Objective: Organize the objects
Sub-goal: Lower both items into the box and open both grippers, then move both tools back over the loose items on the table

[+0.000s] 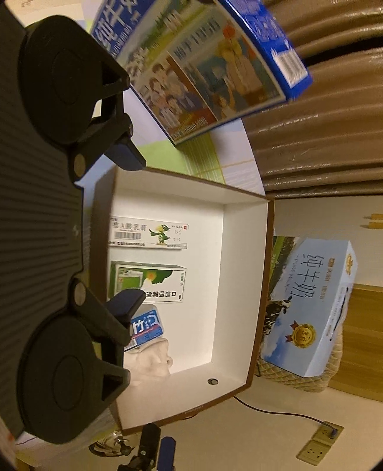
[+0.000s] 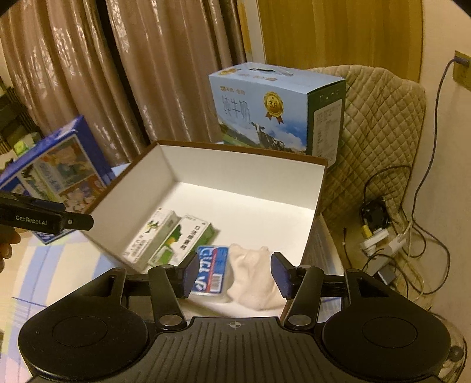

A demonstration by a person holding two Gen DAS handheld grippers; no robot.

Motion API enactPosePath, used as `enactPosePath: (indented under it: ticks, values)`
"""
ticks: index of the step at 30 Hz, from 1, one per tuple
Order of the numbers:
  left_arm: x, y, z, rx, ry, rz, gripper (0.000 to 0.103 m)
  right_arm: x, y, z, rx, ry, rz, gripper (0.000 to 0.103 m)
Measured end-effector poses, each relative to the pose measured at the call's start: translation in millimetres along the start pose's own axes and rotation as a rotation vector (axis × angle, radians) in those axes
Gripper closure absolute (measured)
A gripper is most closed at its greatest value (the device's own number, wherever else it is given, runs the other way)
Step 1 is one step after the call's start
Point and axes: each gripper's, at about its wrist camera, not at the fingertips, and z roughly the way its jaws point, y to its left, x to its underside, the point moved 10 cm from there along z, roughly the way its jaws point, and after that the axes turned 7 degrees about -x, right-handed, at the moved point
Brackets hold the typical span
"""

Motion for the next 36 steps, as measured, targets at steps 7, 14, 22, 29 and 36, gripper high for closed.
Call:
enactPosePath:
  ticks: [7,14,22,29,36]
  values:
    - [24,12,-36,-0.021,-0.019,-0.033,0.016,23,20,-26,-0.031,-0.004,0.018,0.05]
    - [60,14,-65,-0.026,-0.01,-0.038,0.016,44,41,-44,-0.062,-0.003,0.029,0.05]
    - [101,20,-88,-0.027,0.009,-0.091,0.015,72,65,-55,-0.098,0.019,0.033,0.05]
    - [139,24,-98,-0.036,0.043,-0.118,0.015,99,75,-61,-0.115,0.048,0.044,0.05]
    - [175,27,-104,-0.049,0.079,-0.14,0.015,127,80,-61,-0.125,0.09,0.059,0.05]
